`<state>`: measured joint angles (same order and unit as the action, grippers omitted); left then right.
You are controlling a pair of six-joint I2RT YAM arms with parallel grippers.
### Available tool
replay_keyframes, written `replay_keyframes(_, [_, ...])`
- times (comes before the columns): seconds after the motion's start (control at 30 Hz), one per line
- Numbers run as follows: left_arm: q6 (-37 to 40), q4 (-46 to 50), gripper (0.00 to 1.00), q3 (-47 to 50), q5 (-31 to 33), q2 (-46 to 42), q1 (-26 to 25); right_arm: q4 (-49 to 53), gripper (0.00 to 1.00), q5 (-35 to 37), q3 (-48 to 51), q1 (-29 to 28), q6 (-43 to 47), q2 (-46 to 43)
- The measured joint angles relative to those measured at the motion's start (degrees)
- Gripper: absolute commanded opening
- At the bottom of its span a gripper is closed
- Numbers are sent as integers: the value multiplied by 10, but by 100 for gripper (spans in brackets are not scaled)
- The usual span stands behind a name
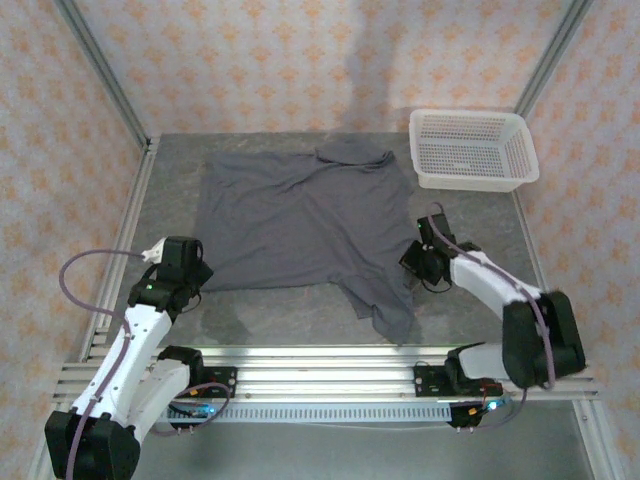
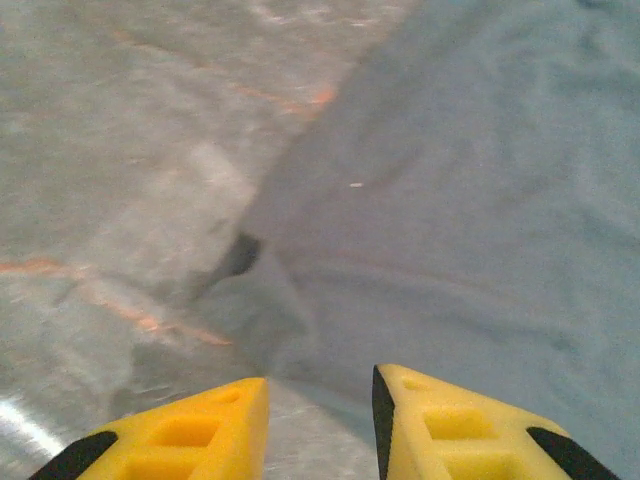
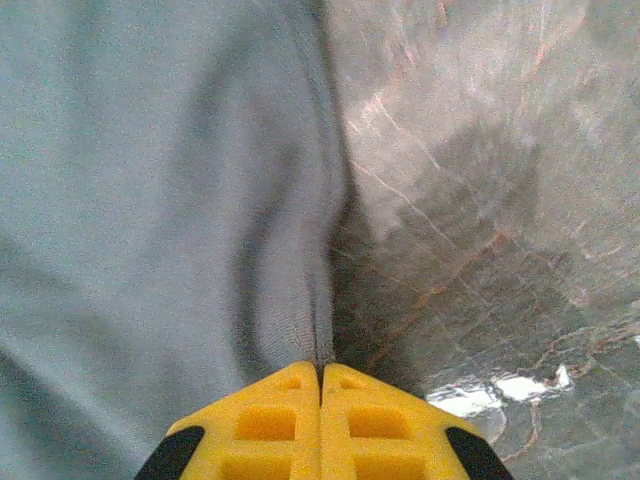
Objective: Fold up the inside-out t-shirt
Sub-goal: Fold the T-shirt at the center of the table.
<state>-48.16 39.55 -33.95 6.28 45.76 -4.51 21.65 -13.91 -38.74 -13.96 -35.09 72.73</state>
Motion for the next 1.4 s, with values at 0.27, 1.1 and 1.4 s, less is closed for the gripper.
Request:
replay_keyframes(0.27, [-60,24,56,38,9,-1,0,3,0,28,0,0,-2,-74])
replay_keyframes(1.1, [-64,-137,37,68,-85,187,24,16,0,116,29,0,-23,-207])
replay_keyframes(1.4, [-64,-147,41,68,-88,205,32,16,0,122,29,0,-23,-207])
